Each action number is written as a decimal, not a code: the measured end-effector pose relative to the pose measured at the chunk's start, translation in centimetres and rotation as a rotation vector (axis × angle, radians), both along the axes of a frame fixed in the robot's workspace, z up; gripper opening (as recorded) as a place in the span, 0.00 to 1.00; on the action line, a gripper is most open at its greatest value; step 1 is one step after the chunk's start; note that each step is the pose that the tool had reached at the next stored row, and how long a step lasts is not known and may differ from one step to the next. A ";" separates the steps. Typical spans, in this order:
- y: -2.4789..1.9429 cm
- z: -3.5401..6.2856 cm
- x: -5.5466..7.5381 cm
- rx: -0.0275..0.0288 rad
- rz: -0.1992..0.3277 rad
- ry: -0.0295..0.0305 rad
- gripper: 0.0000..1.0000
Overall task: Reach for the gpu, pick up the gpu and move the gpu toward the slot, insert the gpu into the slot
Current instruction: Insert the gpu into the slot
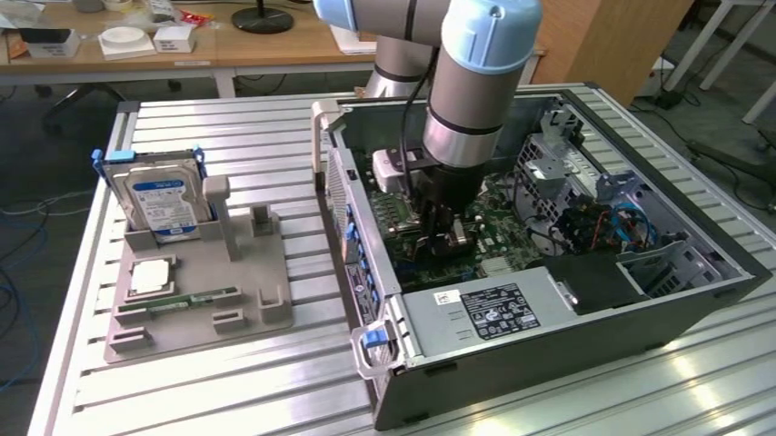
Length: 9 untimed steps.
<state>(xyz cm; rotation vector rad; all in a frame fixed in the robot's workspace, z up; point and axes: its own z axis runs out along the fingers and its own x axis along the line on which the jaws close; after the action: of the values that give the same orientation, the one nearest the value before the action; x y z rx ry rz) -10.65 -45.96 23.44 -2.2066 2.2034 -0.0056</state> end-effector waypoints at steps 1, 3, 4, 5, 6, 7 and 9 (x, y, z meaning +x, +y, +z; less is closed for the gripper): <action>0.00 0.24 0.0 -0.0001 0.000 -0.0001 0.34; 0.00 0.78 0.0 0.0000 0.000 -0.0005 0.34; 0.00 1.06 0.0 0.0000 0.000 -0.0006 0.34; 0.00 1.33 0.0 0.0000 0.000 -0.0008 0.34; 0.00 1.60 0.0 0.0000 0.000 -0.0010 0.34; 0.00 1.89 0.0 -0.0001 0.000 -0.0011 0.34; 0.00 2.44 0.0 0.0000 0.000 -0.0017 0.34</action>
<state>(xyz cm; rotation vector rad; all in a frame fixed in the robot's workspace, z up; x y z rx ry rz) -10.65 -45.96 25.88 -2.2059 2.2024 -0.0074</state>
